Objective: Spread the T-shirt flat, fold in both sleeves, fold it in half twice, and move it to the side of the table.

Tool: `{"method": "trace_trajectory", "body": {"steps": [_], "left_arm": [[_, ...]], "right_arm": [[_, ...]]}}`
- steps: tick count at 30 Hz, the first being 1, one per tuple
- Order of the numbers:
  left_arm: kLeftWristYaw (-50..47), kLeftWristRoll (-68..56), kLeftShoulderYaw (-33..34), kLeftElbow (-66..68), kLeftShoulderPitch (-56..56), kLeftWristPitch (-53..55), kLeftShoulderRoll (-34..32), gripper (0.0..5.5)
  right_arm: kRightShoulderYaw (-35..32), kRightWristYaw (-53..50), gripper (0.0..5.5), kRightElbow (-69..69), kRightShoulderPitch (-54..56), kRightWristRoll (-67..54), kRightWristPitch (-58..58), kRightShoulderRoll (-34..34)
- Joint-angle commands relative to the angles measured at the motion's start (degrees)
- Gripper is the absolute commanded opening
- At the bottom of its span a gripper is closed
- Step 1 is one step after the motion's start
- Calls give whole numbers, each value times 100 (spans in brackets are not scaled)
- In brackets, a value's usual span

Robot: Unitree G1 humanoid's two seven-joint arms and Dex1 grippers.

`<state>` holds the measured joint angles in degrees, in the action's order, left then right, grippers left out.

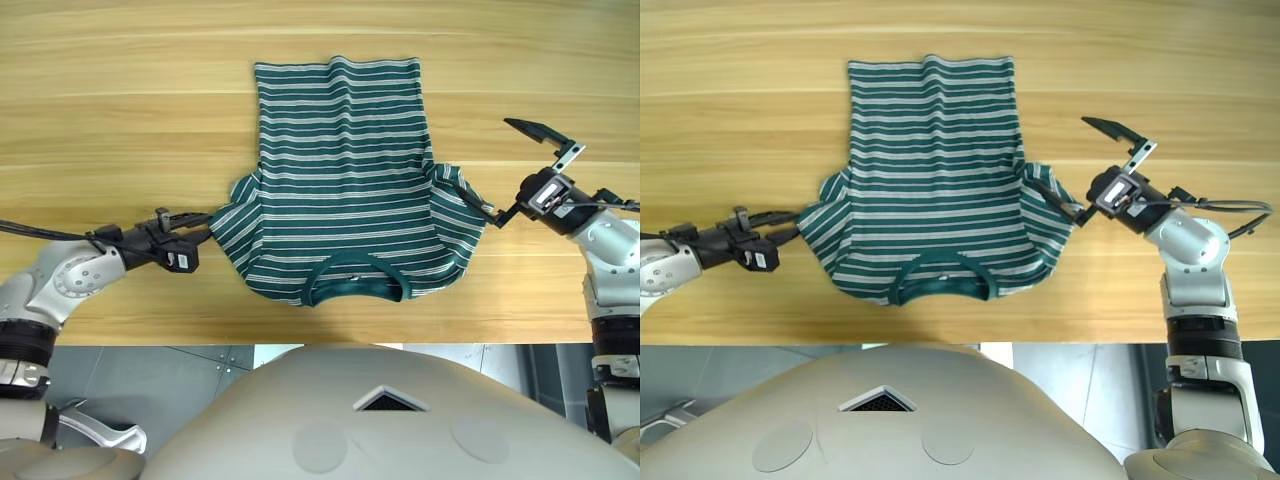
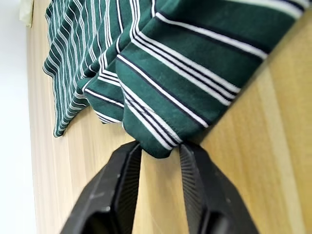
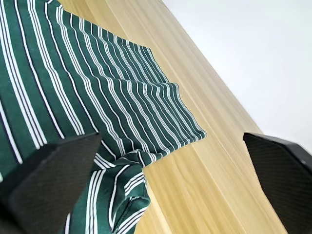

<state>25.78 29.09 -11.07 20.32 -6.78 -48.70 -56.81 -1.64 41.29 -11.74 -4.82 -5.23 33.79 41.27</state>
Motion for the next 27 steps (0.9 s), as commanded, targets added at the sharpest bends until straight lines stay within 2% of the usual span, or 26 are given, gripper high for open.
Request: {"method": "trace_trajectory", "body": {"steps": [1,6,19,27], "left_arm": [[128,131,-129,18,-58,86,-107,71],[42,207,-156,51,-22,84,-104,2],[-301,232,-34,-16,147,0,-50,2],[-331,-195,100,-258,56,-201,-38,2]], "right_arm": [[15,11,540,63,-40,59,-40,-26],[22,22,540,57,-40,61,-34,-40],[36,19,540,38,-28,55,-32,-74],[64,19,540,35,-27,64,-30,-111]]}}
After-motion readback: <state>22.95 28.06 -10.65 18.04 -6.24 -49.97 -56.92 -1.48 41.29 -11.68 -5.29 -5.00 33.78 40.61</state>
